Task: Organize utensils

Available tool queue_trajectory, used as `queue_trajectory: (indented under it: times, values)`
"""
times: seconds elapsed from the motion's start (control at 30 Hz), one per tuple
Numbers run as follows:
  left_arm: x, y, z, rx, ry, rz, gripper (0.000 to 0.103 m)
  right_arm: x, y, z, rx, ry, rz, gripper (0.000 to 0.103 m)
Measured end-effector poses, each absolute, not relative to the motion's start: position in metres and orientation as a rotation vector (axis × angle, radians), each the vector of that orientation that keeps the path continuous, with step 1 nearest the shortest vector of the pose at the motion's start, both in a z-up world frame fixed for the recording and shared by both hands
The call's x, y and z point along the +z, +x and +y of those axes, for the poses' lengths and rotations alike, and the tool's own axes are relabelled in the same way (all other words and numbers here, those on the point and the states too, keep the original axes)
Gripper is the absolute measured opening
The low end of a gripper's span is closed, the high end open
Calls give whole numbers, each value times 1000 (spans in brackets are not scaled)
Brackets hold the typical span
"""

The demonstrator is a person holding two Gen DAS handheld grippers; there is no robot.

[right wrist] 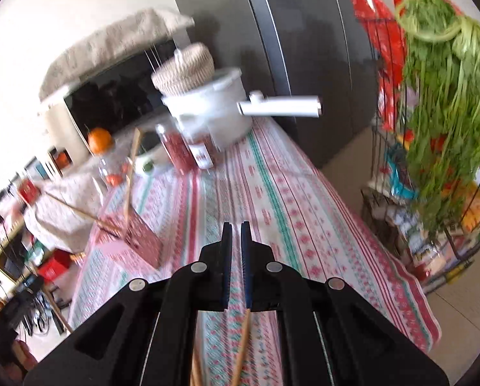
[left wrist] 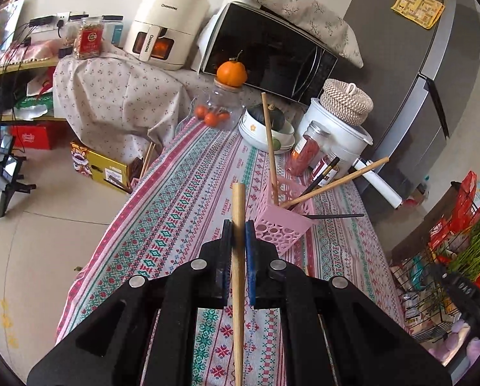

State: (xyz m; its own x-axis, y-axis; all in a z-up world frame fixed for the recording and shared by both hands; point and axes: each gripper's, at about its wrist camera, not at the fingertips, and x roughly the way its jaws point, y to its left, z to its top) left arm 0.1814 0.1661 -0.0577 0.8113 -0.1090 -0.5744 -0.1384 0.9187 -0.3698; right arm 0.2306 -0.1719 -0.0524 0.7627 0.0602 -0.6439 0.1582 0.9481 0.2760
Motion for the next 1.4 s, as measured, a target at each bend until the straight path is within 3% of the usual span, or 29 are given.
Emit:
queue_trajectory:
  times: [0.03, 0.13, 0.27, 0.5, 0.6, 0.67, 0.7, 0.87, 1.4]
  values:
    - [-59, 180, 168, 18, -415, 637, 7, -60, 234, -174, -64, 336, 755, 12]
    - [-63, 183, 165, 21, -412, 657, 7, -108, 266, -183, -89, 400, 1012, 42]
    - [-66, 187, 157, 11, -395, 673, 7, -153, 296, -184, -104, 474, 1198, 44]
    - [-68, 188, 156, 0, -386, 682, 7, -174, 320, -164, -162, 404, 1247, 44]
    - [-69, 190, 157, 5, -391, 690, 7, -175, 322, -156, -167, 343, 1236, 36]
    - [-69, 191, 156, 10, -387, 694, 7, -176, 321, -153, -187, 301, 1228, 11]
    - [-69, 190, 155, 11, -381, 693, 7, -176, 321, -153, -190, 296, 1226, 7]
    - [-69, 189, 155, 10, -384, 686, 7, -172, 315, -163, -162, 365, 1186, 6]
    - [-37, 170, 161, 12, -415, 573, 7, -44, 224, -175, -25, 321, 710, 6]
